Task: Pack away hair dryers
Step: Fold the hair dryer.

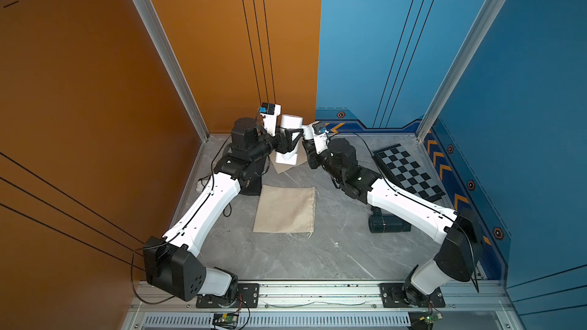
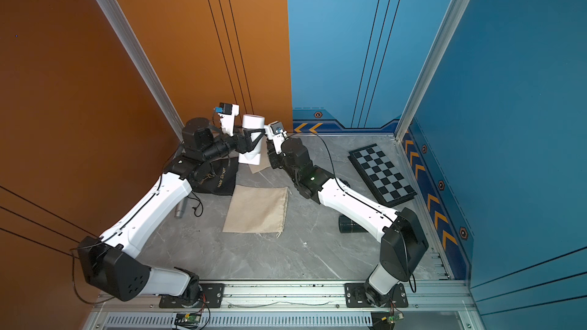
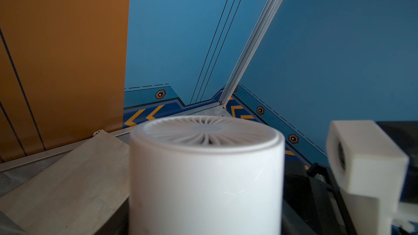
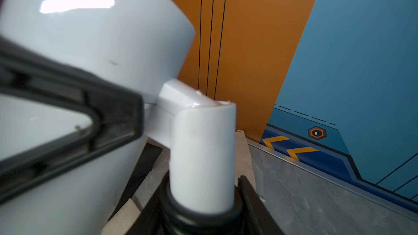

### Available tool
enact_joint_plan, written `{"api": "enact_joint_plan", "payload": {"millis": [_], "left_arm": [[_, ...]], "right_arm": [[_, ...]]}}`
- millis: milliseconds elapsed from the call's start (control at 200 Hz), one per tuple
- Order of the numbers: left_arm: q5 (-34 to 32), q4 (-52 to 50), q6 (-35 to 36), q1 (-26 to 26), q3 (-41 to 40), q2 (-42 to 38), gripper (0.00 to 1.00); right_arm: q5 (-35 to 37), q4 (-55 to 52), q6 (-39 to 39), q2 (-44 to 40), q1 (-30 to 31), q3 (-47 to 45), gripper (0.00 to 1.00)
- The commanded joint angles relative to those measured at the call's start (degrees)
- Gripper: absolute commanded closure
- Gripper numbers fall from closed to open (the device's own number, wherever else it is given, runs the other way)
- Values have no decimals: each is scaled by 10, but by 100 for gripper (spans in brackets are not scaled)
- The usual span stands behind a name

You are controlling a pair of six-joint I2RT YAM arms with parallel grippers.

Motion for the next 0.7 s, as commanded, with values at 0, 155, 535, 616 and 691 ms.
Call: {"api": "enact_joint_plan", "payload": {"millis": [0,155,535,616,691], "left_arm": [[45,66,-12,-40,-19,-15,100],[25,115,-33,-43,-37,-10,100],[-4,155,-38,-54,-45,8,100],[-4,157,-37,-56,-45,11,100],[-7,155,-28,-53,-47,5,100]], "right_arm": [[-55,35,166,8,23,54,84],[-42,70,253,22,24,47,86],[-7,238,449,9,-3,-55,63],[-23,233,465,6,-9,-55,49],[-37,197,457,-9,-19,-56,30]]}}
